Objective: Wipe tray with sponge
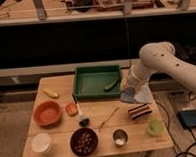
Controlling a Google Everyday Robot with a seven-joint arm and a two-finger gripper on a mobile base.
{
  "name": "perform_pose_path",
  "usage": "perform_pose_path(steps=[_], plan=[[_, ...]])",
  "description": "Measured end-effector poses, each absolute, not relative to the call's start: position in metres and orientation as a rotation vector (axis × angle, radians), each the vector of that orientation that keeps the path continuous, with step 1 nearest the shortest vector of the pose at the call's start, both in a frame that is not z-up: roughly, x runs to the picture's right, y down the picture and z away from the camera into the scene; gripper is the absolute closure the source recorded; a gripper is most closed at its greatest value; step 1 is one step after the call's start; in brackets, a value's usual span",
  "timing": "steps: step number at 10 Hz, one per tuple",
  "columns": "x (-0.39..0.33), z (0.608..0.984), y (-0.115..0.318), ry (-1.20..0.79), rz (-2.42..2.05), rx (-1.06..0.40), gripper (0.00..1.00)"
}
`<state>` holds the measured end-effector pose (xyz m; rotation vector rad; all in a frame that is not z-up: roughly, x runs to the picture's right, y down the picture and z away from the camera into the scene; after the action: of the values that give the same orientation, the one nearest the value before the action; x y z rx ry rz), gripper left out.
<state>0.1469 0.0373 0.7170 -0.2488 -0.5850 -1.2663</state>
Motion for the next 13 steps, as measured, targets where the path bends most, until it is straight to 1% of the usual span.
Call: perform_pose_path(steps=[2, 3, 7, 9, 13], plan=[[0.128, 0.733, 0.025, -0.528, -1.295, -0.300, 0.85], [0.125, 0.752, 0.007, -0.486, -1.294, -0.312, 0.85], [0.106, 0.810, -0.045, -0.454, -1.239, -0.301, 0.85], [0.091, 0.836, -0.064, -0.497, -1.164, -0.262, 0.85], [0.033, 0.867, -0.060, -0.551, -1.128, -0.231, 0.85]])
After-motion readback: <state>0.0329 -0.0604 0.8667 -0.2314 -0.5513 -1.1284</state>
